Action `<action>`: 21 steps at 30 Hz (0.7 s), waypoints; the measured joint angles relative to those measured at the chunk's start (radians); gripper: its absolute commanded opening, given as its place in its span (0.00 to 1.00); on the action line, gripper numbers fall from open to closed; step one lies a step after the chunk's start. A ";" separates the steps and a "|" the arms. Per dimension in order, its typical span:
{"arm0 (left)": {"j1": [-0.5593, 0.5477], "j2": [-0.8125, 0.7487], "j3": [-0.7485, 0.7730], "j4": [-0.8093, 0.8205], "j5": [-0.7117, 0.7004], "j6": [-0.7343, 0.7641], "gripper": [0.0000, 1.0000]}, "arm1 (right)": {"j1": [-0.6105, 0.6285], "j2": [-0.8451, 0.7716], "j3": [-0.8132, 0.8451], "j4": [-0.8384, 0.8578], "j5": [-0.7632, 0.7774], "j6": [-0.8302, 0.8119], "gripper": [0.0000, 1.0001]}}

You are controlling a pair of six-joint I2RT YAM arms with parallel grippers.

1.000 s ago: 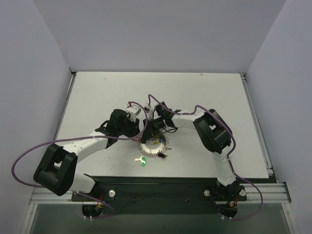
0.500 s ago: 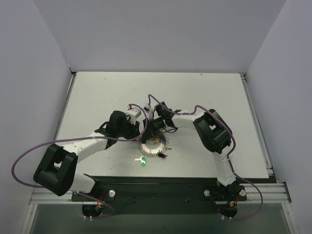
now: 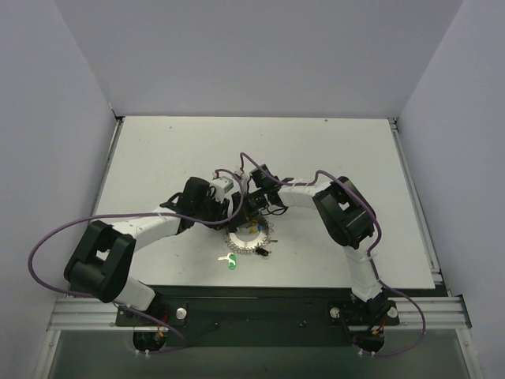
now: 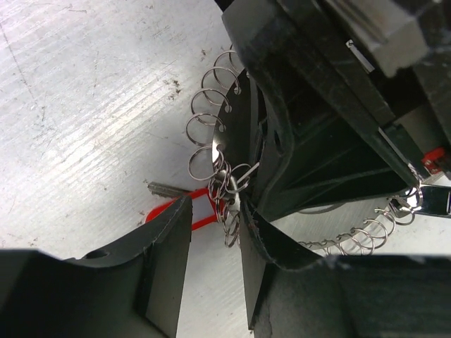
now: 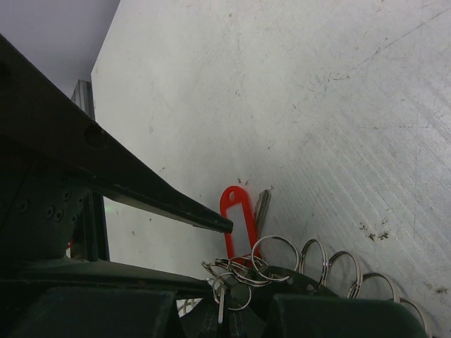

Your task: Put the keys on the keyring

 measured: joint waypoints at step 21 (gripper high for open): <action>-0.006 0.156 0.119 -0.041 0.041 0.012 0.00 | -0.018 0.000 0.000 0.000 -0.003 0.001 0.00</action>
